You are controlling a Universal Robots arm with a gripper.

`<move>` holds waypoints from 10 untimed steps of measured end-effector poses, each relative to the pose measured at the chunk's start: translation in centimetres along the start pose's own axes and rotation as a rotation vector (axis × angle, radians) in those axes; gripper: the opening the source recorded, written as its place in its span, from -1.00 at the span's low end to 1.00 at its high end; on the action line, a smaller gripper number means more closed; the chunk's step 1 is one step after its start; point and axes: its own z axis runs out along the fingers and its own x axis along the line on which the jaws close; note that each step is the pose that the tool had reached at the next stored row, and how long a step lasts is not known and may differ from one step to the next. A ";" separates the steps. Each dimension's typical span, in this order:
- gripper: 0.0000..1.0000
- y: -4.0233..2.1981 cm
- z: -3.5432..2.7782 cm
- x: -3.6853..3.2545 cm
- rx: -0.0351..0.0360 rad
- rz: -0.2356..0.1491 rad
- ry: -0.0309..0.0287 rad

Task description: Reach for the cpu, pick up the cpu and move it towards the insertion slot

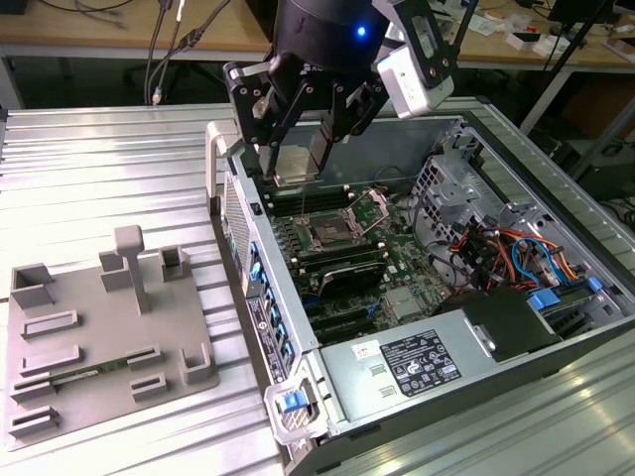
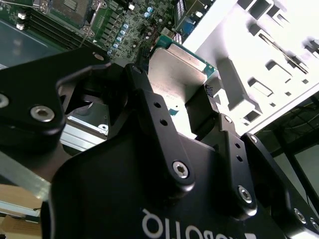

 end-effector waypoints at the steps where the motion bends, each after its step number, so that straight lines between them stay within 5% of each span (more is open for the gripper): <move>1: 0.09 0.00 -0.01 -0.01 0.0001 0.000 0.0001; 10: 0.09 -0.01 0.00 -0.32 0.0000 0.000 0.0000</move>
